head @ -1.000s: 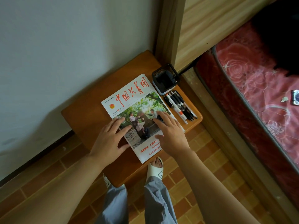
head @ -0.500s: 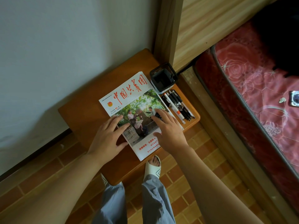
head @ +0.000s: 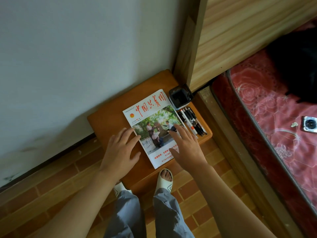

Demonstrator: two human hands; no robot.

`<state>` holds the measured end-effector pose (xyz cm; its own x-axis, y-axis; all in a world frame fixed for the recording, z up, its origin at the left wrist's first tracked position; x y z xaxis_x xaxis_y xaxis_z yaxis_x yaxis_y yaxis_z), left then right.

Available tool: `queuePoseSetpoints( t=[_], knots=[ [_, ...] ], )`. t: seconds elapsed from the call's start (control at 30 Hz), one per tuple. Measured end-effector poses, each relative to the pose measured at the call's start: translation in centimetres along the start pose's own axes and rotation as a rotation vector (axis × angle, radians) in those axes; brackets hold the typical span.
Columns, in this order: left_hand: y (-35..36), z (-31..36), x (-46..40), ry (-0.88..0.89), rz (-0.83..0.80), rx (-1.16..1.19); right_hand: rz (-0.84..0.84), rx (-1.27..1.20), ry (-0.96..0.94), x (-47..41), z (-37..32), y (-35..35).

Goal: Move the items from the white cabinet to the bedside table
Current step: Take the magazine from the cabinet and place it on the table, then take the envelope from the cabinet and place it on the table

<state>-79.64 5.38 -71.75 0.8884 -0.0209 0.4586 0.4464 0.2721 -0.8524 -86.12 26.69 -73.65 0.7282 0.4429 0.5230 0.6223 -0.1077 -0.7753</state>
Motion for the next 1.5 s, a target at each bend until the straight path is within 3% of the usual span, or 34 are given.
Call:
queuePoseSetpoints(
  t=[0.27, 0.77, 1.03, 1.27, 1.5],
  knots=[
    [-7.3, 1.7, 9.4, -0.191, 0.12, 0.156, -0.023, -0.029, -0.093, 5.9, -6.8, -5.1],
    [-15.1, -3.7, 35.1, -0.517, 0.433, 0.255, -0.007, 0.077, -0.425, 19.1, -25.7, -8.9],
    [-11.4, -5.5, 58.7, -0.747, 0.598, 0.272, -0.036, 0.373, -0.662, 33.5, -37.1, -3.9],
    [-6.7, -2.8, 80.6, -1.038, 0.738, 0.389, -0.118, 0.376, -0.796, 47.7, -45.4, 1.2],
    [-4.2, 0.5, 98.2, -1.234, 0.926, 0.379, -0.09, 0.452, -1.075, 60.9, -56.2, 4.8]
  ],
)
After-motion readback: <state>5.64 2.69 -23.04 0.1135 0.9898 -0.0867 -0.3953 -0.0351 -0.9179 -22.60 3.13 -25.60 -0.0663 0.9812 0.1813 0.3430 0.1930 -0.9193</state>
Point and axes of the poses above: each hand's wrist, its own x-axis away from the middle knuckle, its own y-axis out of the palm, z = x × y, the point moved 8 cm from there along -x, towards the middle knuckle, and after that the axes turned 5 degrees about -z, right-handed, at the moved point
